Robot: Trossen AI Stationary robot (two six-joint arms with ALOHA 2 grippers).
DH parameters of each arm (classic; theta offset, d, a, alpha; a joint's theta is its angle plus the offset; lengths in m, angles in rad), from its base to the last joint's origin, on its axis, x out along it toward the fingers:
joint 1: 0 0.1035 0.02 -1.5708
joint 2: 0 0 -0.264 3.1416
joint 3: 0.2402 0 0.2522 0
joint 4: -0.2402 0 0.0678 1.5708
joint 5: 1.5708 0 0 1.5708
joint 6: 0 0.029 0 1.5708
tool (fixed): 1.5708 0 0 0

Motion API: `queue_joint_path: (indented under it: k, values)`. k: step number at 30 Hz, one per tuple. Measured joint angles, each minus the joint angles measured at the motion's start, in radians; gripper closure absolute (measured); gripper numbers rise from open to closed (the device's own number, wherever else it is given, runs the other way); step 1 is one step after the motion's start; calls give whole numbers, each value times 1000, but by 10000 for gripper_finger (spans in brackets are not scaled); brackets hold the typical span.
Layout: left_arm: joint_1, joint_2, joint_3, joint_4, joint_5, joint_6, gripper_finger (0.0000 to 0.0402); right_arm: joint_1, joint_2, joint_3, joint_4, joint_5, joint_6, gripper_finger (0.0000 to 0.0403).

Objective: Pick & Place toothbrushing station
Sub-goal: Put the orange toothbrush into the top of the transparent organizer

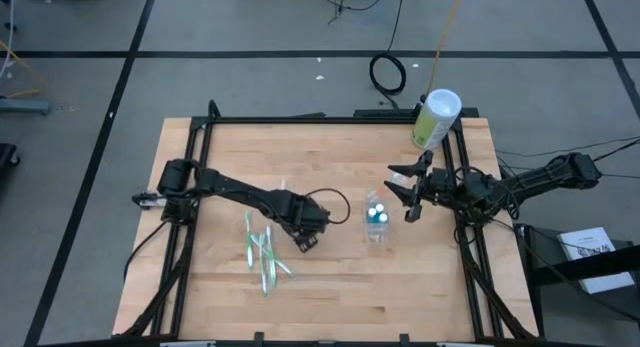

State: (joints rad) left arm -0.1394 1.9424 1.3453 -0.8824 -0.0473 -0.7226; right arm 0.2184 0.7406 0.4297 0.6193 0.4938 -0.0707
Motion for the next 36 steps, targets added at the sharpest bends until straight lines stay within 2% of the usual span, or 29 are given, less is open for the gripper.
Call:
queue_joint_path:
  k: [3,12,21,28,36]
  values:
    - [-20,4,-14,20,63,3,119,0,0,0,-3,0,6,209]
    - [-31,2,-88,10,73,-90,119,0,0,0,-4,0,29,209]
    - [-29,1,-90,-208,48,-126,119,0,0,0,-3,-1,29,209]
    - [-10,7,-66,-371,-84,-138,119,0,0,0,-3,-1,28,209]
    - [-5,-74,-33,-399,-234,-42,119,0,0,0,-11,-1,25,209]
